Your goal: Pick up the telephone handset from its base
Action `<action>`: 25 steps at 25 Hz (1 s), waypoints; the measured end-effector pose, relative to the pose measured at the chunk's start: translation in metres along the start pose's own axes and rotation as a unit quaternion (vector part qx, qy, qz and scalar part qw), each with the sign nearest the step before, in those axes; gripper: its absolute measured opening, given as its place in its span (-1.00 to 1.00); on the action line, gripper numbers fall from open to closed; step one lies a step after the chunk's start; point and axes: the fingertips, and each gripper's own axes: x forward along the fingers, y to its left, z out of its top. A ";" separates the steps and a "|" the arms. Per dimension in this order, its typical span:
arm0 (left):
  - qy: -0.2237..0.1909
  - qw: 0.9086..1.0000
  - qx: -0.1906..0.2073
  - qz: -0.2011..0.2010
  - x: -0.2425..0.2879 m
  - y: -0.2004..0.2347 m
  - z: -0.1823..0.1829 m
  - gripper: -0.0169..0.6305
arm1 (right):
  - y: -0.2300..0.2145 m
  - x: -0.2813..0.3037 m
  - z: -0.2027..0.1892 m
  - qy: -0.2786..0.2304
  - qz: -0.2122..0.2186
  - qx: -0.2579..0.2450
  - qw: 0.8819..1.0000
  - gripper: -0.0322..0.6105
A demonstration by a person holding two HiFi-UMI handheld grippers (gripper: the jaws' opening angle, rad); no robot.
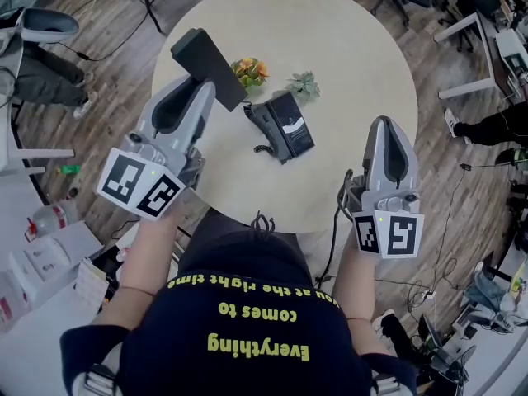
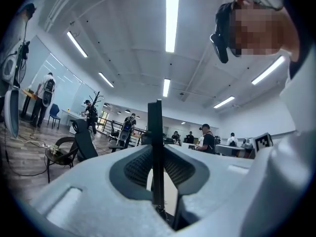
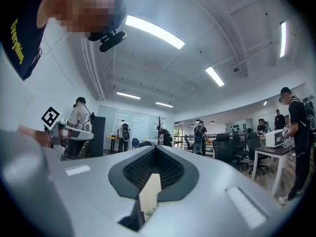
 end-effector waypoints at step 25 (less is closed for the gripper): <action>-0.024 0.999 0.038 0.021 -0.023 -0.005 0.039 -0.73 | 0.008 -0.009 0.043 -0.054 0.003 -0.027 0.998 -0.87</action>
